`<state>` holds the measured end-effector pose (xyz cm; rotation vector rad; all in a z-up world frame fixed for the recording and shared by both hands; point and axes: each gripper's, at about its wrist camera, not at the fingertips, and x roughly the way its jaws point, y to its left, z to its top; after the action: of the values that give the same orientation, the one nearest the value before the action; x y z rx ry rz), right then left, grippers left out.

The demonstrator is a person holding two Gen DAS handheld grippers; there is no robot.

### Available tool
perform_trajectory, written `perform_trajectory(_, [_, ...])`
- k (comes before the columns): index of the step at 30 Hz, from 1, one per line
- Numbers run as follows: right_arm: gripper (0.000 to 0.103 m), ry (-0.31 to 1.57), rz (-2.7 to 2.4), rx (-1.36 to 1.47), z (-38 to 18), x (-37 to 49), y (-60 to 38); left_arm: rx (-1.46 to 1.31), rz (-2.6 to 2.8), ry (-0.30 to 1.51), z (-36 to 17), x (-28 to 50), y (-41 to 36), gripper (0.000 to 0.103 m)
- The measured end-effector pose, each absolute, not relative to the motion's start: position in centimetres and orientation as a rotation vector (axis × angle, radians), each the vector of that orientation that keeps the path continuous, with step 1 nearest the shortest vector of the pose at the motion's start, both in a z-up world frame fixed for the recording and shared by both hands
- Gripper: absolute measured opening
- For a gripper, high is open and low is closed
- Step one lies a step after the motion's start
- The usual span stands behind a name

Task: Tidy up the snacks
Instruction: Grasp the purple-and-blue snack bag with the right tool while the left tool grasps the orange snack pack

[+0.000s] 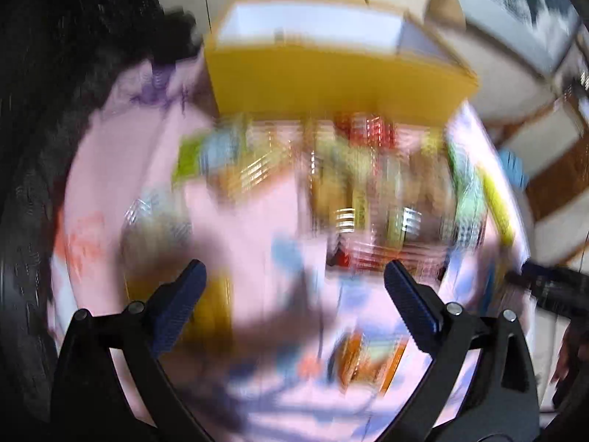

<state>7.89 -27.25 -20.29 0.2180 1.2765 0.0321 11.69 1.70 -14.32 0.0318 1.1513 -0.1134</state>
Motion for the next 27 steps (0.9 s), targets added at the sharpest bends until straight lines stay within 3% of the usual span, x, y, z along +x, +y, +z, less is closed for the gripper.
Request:
perform_trajectory(15, [0.061, 1.128, -0.101, 0.08, -22.9, 6.4, -23.8, 0.105, -0.162, 1.189, -16.6, 5.3, -0.2, 0.099])
perform_trajectory(27, [0.063, 1.207, -0.105, 0.15, -22.4, 3.3, -26.3, 0.212, -0.223, 1.213, -21.6, 6.0, -4.8, 0.097])
